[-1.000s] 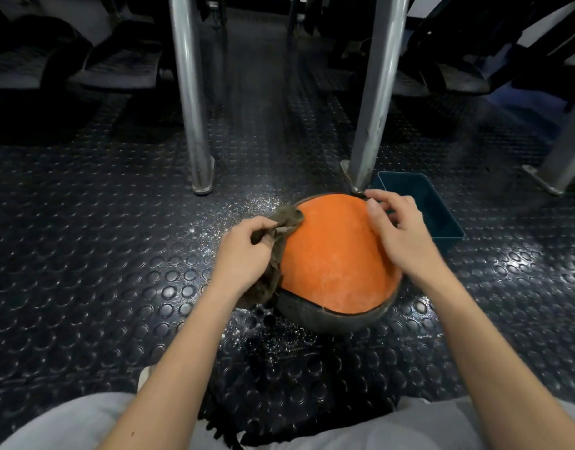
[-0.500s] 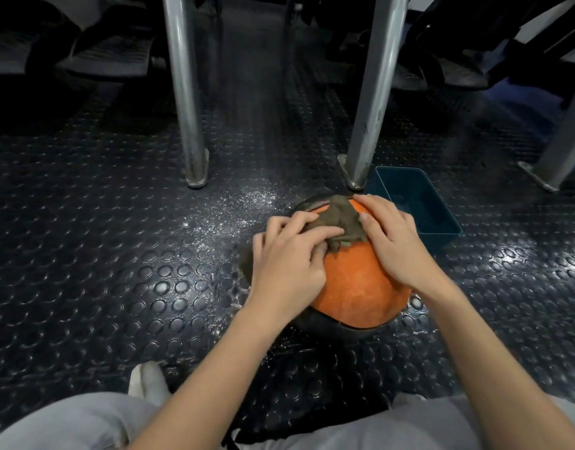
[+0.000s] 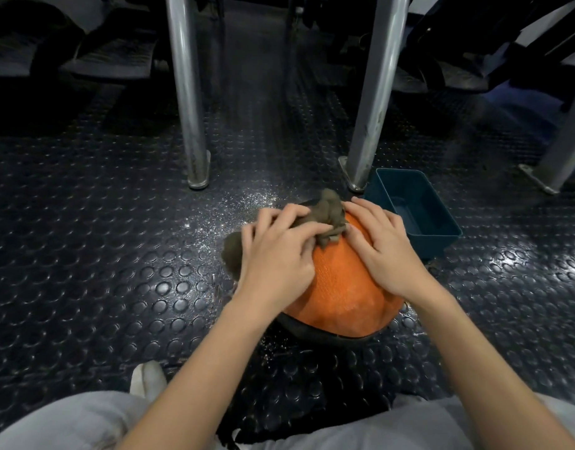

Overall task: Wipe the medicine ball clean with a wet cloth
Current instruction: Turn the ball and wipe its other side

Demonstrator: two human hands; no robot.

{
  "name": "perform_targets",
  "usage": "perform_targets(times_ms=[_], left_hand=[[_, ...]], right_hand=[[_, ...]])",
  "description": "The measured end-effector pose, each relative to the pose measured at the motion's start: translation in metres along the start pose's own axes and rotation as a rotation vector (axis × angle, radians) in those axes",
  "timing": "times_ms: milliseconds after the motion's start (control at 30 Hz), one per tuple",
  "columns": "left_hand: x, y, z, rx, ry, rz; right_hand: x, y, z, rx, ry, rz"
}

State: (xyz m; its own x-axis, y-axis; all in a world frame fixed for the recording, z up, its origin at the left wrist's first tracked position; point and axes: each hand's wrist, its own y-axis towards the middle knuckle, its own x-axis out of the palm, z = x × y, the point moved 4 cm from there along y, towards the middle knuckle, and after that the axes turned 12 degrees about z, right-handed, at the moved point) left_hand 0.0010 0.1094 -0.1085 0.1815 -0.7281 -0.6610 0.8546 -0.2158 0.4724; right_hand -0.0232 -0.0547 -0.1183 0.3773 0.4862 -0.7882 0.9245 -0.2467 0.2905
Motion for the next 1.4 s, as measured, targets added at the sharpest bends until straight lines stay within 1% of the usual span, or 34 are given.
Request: perform_targets(times_ms=[33, 100, 167, 200, 233, 267, 367, 400, 433, 467, 533, 600, 633, 667, 700, 733, 767, 800, 833, 867, 900, 933, 967, 1033, 1100, 1167, 1200, 1233, 1300, 1333, 1367, 1400], left_hand=[[0.002, 0.003, -0.004, -0.036, 0.001, -0.031], [0.002, 0.008, -0.019, -0.168, -0.009, -0.061], [-0.001, 0.009, -0.034, -0.270, 0.027, -0.044], [-0.002, 0.008, -0.037, -0.279, 0.054, -0.034], [-0.003, 0.006, -0.035, -0.252, 0.072, -0.023], [-0.003, 0.003, -0.028, -0.184, 0.071, -0.011], [0.002, -0.008, 0.002, 0.074, -0.021, -0.008], [0.003, -0.010, 0.008, 0.108, -0.032, -0.022], [0.005, -0.009, 0.009, 0.104, -0.029, -0.041], [0.007, -0.006, 0.005, 0.065, -0.027, -0.069], [0.006, 0.002, -0.013, -0.073, -0.025, -0.086], [0.000, 0.009, -0.039, -0.207, 0.081, -0.072], [-0.005, 0.011, -0.050, -0.254, 0.154, -0.051], [-0.012, 0.012, -0.057, -0.290, 0.179, 0.009], [-0.019, 0.014, -0.057, -0.295, 0.153, 0.099], [-0.025, 0.015, -0.052, -0.260, 0.082, 0.198], [-0.029, 0.017, -0.041, -0.187, 0.001, 0.272], [-0.028, 0.018, -0.029, -0.096, -0.071, 0.282], [-0.023, 0.016, -0.017, 0.000, -0.126, 0.233], [-0.014, 0.013, -0.009, 0.074, -0.169, 0.145], [-0.005, 0.008, -0.004, 0.108, -0.191, 0.037], [0.003, 0.005, -0.004, 0.098, -0.203, -0.046], [0.007, 0.005, -0.009, 0.052, -0.205, -0.086], [0.007, 0.010, -0.025, -0.067, -0.169, -0.069], [0.002, 0.012, -0.043, -0.180, -0.047, -0.038], [-0.001, 0.012, -0.053, -0.213, 0.091, -0.016], [-0.003, 0.010, -0.050, -0.183, 0.077, 0.030], [-0.007, 0.010, -0.040, -0.102, -0.006, 0.098], [-0.009, 0.008, -0.017, 0.114, -0.173, 0.169], [-0.005, 0.006, -0.007, 0.213, -0.178, 0.156], [0.000, 0.004, -0.003, 0.255, -0.145, 0.111], [0.004, 0.004, -0.003, 0.218, -0.106, 0.064]], right_hand=[[0.000, 0.000, 0.001, 0.002, 0.016, -0.003], [0.000, 0.000, 0.001, 0.010, 0.033, -0.013], [0.001, 0.001, 0.000, 0.017, 0.032, -0.017], [0.001, 0.001, 0.000, 0.016, 0.020, -0.015], [0.002, 0.002, 0.000, 0.015, 0.009, -0.009], [0.003, 0.003, 0.001, 0.013, 0.001, -0.002], [0.002, 0.006, 0.009, 0.010, 0.011, 0.016], [0.002, 0.006, 0.012, 0.012, 0.022, 0.019], [0.002, 0.007, 0.014, 0.019, 0.030, 0.024], [0.001, 0.008, 0.016, 0.029, 0.033, 0.029], [0.001, 0.008, 0.016, 0.049, 0.034, 0.026], [0.001, 0.008, 0.013, 0.057, 0.035, 0.022], [0.001, 0.008, 0.011, 0.054, 0.038, 0.026], [0.000, 0.008, 0.011, 0.052, 0.041, 0.027], [0.000, 0.008, 0.011, 0.052, 0.041, 0.026], [0.000, 0.008, 0.011, 0.054, 0.042, 0.022], [0.000, 0.009, 0.012, 0.058, 0.045, 0.022], [0.001, 0.009, 0.012, 0.055, 0.041, 0.025], [0.002, 0.009, 0.012, 0.046, 0.034, 0.030], [0.002, 0.009, 0.012, 0.039, 0.025, 0.034], [0.002, 0.010, 0.012, 0.037, 0.023, 0.040], [0.002, 0.010, 0.012, 0.039, 0.024, 0.043], [0.001, 0.011, 0.011, 0.045, 0.023, 0.037], [0.001, 0.010, 0.009, 0.063, 0.026, 0.021], [0.000, 0.008, 0.008, 0.063, 0.031, 0.019], [-0.001, 0.007, 0.008, 0.057, 0.035, 0.021], [0.000, 0.007, 0.009, 0.056, 0.039, 0.021], [0.001, 0.008, 0.009, 0.048, 0.037, 0.023], [0.002, 0.008, 0.008, 0.034, 0.024, 0.028], [0.001, 0.008, 0.008, 0.033, 0.024, 0.033], [0.001, 0.008, 0.007, 0.041, 0.031, 0.034], [0.001, 0.008, 0.007, 0.051, 0.035, 0.033]])
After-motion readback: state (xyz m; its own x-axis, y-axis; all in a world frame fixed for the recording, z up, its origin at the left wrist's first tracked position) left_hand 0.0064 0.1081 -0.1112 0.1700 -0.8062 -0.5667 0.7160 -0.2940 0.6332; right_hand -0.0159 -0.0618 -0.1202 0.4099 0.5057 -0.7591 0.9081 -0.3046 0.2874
